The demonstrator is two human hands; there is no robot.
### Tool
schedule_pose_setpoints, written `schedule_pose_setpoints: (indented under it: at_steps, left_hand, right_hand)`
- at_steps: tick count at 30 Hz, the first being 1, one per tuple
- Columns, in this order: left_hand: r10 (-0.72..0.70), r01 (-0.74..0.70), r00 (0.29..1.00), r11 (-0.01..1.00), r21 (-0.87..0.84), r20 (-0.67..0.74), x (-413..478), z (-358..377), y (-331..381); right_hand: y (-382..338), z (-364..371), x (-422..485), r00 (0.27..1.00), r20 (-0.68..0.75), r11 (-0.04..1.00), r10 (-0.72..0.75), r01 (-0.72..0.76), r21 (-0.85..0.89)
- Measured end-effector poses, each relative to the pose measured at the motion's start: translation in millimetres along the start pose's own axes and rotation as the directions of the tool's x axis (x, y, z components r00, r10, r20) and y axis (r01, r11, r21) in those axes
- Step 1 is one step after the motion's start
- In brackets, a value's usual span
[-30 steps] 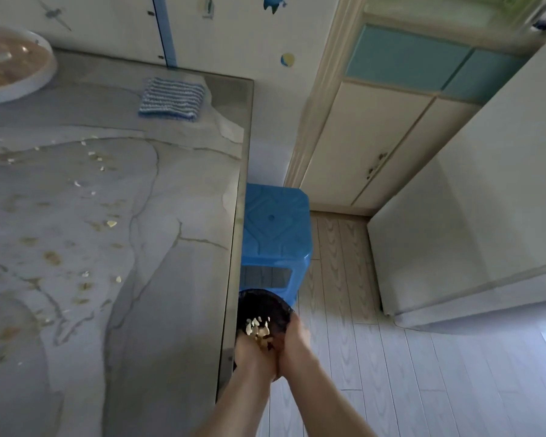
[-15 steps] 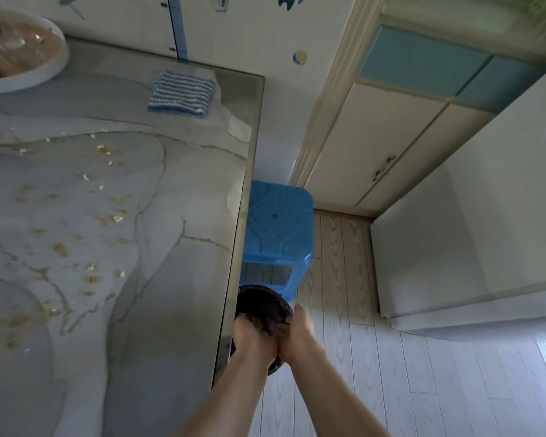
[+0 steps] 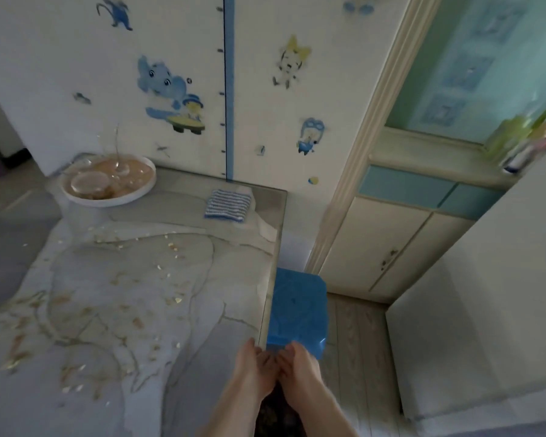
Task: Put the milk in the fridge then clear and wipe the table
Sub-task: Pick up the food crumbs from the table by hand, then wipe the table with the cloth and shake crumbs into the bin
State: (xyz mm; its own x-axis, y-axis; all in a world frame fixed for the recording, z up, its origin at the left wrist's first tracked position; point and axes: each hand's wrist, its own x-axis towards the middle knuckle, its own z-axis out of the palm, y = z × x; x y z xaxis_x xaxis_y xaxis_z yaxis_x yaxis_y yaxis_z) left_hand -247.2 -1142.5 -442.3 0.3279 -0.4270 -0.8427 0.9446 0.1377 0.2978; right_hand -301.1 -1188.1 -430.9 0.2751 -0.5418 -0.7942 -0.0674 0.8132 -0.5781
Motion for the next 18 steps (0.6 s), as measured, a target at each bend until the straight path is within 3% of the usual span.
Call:
schedule_pose_setpoints:
  at_steps: [5, 9, 13, 18]
  left_hand:
    - [0.107, -0.106, 0.994, 0.993, -0.044, 0.018, -38, 13, 61]
    - [0.173, -0.174, 0.985, 0.984, 0.045, 0.021, -49, 11, 105]
    - [0.208, -0.211, 0.977, 0.957, 0.197, 0.038, -49, 6, 151]
    - [0.260, -0.279, 0.960, 0.837, 0.471, 0.106, -36, -7, 234]
  right_hand:
    - [-23, 40, -27, 0.993, 0.117, 0.999, -0.026, 0.030, -0.035]
    - [-33, 80, -40, 0.978, 0.207, 1.000, 0.004, -0.010, 0.028]
    - [-34, 122, -41, 0.965, 0.260, 1.000, 0.000, -0.004, 0.015]
    - [-30, 192, -29, 0.946, 0.312, 0.987, -0.085, 0.123, -0.103]
